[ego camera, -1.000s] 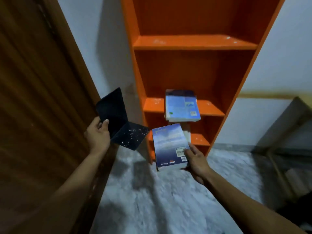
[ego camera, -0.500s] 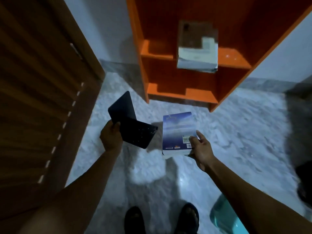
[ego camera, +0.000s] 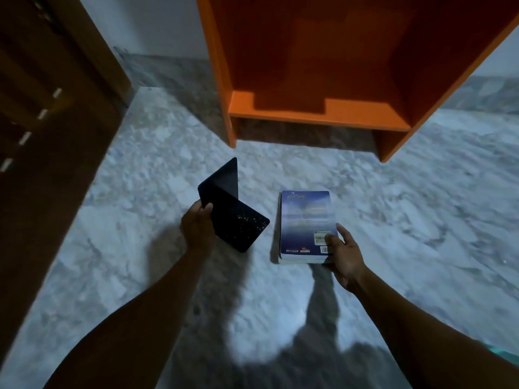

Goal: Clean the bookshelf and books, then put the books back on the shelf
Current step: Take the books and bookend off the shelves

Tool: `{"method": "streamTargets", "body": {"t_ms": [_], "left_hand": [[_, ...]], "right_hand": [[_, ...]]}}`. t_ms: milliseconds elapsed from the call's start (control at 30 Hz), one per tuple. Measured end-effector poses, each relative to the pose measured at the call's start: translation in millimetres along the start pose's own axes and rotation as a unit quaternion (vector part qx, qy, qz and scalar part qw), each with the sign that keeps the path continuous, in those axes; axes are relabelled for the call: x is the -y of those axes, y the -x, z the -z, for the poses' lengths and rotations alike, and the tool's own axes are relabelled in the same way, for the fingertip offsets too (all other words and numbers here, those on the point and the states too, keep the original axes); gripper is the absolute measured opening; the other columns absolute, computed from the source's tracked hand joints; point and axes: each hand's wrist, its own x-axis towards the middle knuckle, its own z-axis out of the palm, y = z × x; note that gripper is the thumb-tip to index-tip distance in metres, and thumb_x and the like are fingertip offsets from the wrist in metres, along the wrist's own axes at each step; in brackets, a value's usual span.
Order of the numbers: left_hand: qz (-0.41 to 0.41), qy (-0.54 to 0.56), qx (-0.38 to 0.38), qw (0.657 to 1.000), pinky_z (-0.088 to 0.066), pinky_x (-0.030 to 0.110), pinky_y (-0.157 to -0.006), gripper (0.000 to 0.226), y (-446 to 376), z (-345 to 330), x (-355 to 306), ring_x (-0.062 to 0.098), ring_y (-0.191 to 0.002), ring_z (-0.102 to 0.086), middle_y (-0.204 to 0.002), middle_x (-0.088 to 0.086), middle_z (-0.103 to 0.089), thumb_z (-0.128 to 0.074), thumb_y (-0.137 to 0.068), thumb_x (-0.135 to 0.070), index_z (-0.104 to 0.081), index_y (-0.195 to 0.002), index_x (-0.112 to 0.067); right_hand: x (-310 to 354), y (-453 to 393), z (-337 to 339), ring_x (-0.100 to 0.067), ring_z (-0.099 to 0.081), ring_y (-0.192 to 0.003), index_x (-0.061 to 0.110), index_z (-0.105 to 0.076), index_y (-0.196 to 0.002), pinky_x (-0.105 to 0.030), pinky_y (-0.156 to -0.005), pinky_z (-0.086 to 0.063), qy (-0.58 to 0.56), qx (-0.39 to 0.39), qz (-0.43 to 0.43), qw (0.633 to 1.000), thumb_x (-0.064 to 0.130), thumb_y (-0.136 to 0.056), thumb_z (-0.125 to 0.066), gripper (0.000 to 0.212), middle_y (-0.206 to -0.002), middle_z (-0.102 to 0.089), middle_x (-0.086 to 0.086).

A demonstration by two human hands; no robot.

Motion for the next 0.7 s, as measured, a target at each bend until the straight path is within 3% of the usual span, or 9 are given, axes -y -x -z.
{"method": "streamTargets", "body": {"t_ms": [100,167,267,333,400,433,500,567,700], "left_hand": [[0.009,0.024,0.011,1.0,-0.024,0.033,-0.059,0.037,-10.7,-10.4,13.5,0.012,-0.059,-0.032,-0.06,0.002,-0.033,-0.062,-0.086,-0.019,-0.039,-0.061,-0.005],[0.006,0.035,0.019,0.999,-0.023,0.03,-0.055,0.042,-14.4,-12.7,20.5,0.003,-0.051,-0.03,-0.056,-0.005,-0.032,-0.063,-0.089,-0.011,-0.035,-0.057,-0.011],[0.006,0.033,0.042,0.999,-0.022,0.024,-0.051,0.048,-12.4,-9.8,24.0,0.001,-0.045,-0.029,-0.051,-0.011,-0.03,-0.062,-0.09,-0.005,-0.031,-0.055,-0.018],[0.013,-0.003,0.059,0.998,-0.025,0.028,-0.055,0.044,-13.5,-3.0,22.9,0.001,-0.047,-0.032,-0.056,-0.006,-0.033,-0.06,-0.09,-0.005,-0.036,-0.056,-0.019],[0.007,-0.025,0.102,0.994,-0.04,0.026,-0.064,0.023,-16.6,7.8,22.9,-0.004,-0.065,-0.05,-0.07,-0.003,-0.055,-0.052,-0.085,-0.003,-0.057,-0.071,-0.02],[0.001,-0.018,0.132,0.991,-0.049,0.025,-0.079,0.035,-20.0,14.6,24.7,0.001,-0.089,-0.061,-0.093,-0.002,-0.067,-0.045,-0.083,0.002,-0.067,-0.093,-0.023],[-0.023,-0.023,0.164,0.986,-0.044,0.032,-0.109,0.059,-22.7,36.1,16.0,0.015,-0.128,-0.052,-0.137,0.005,-0.059,-0.038,-0.087,0.014,-0.056,-0.135,-0.016],[-0.063,-0.05,0.169,0.982,-0.036,0.035,-0.116,0.062,-28.8,60.9,1.2,0.018,-0.137,-0.043,-0.147,0.006,-0.049,-0.039,-0.091,0.018,-0.047,-0.144,-0.013],[-0.082,-0.056,0.129,0.987,-0.042,0.035,-0.107,0.067,-47.4,98.6,-56.8,0.022,-0.134,-0.047,-0.144,0.006,-0.051,-0.037,-0.086,0.023,-0.049,-0.14,-0.014]], "right_hand": [[-24.0,-17.7,0.2,-0.025,-0.066,-0.081,0.023,-0.04,-0.139,-0.042,-0.07,-0.057,0.08,-0.021,0.035,0.996,0.001,-0.098,-0.053,0.048,-0.101,-0.064,-0.011],[-35.1,-25.3,-1.9,-0.027,-0.065,-0.086,0.019,-0.042,-0.134,-0.044,-0.079,-0.057,0.136,-0.038,0.051,0.989,0.001,-0.096,-0.055,0.044,-0.099,-0.063,-0.008],[-39.5,-29.7,-5.9,-0.035,-0.064,-0.102,0.011,-0.046,-0.137,-0.048,-0.089,-0.054,0.243,-0.09,0.045,0.965,0.01,-0.096,-0.056,0.042,-0.117,-0.064,-0.016],[-36.9,-29.7,-7.6,-0.037,-0.061,-0.104,0.007,-0.051,-0.133,-0.044,-0.085,-0.053,0.326,-0.116,0.037,0.938,0.014,-0.095,-0.056,0.038,-0.121,-0.062,-0.019],[-33.0,-30.7,-6.4,-0.04,-0.062,-0.104,0.005,-0.056,-0.125,-0.047,-0.088,-0.054,0.373,-0.121,0.024,0.919,0.019,-0.092,-0.06,0.036,-0.121,-0.061,-0.021],[-30.0,-30.8,-5.2,-0.041,-0.062,-0.104,0.004,-0.057,-0.122,-0.049,-0.09,-0.055,0.391,-0.123,0.012,0.912,0.023,-0.091,-0.061,0.037,-0.122,-0.059,-0.022],[-21.9,-27.7,-3.9,-0.041,-0.059,-0.11,0.003,-0.052,-0.129,-0.048,-0.094,-0.053,0.409,-0.122,-0.001,0.904,0.03,-0.094,-0.058,0.044,-0.129,-0.055,-0.023],[-4.9,-13.9,-7.5,-0.041,-0.055,-0.118,0.002,-0.044,-0.138,-0.045,-0.097,-0.05,0.41,-0.113,0.01,0.905,0.032,-0.099,-0.052,0.05,-0.137,-0.049,-0.024],[57.3,26.8,-17.1,-0.034,-0.056,-0.113,0.003,-0.039,-0.146,-0.031,-0.085,-0.043,0.378,-0.089,0.094,0.917,0.022,-0.1,-0.053,0.051,-0.141,-0.05,-0.021]]}}
